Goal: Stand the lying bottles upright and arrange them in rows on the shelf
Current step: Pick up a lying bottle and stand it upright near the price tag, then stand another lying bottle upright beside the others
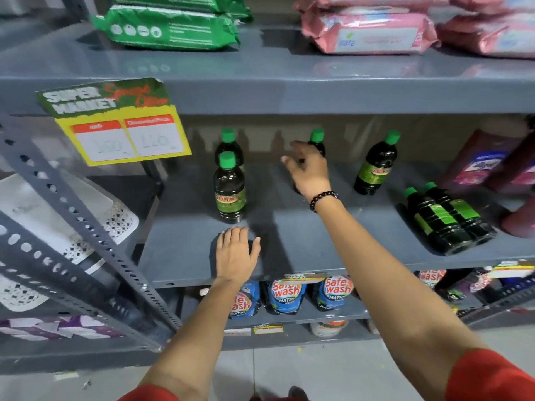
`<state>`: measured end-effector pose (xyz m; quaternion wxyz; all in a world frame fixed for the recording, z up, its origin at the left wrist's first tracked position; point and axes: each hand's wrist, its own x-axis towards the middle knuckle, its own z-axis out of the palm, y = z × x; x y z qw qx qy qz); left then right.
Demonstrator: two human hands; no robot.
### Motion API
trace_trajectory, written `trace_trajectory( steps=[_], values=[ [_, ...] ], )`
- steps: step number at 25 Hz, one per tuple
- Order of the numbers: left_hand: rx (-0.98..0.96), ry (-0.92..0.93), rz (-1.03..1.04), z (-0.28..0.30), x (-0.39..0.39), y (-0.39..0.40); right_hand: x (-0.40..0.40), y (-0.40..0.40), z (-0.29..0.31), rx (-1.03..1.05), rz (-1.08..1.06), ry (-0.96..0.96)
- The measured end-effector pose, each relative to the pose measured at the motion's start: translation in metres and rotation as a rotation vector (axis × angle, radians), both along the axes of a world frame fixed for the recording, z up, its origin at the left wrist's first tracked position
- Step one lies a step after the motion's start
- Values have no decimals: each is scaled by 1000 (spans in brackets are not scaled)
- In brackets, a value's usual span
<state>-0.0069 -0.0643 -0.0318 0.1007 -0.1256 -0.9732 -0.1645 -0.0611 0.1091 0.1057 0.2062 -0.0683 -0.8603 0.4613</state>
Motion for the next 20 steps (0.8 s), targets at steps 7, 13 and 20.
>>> trace_trajectory(
  steps=[7,13,20],
  values=[
    [-2,-165,-24,-6,-9,92,64,171,-63,537,-649,-373],
    [-27,-123,39,-15,-10,104,77,252,-101,637,-787,-593],
    [-22,-115,53,-13,-9,105,87,238,-85,447,-736,-555]
  ],
)
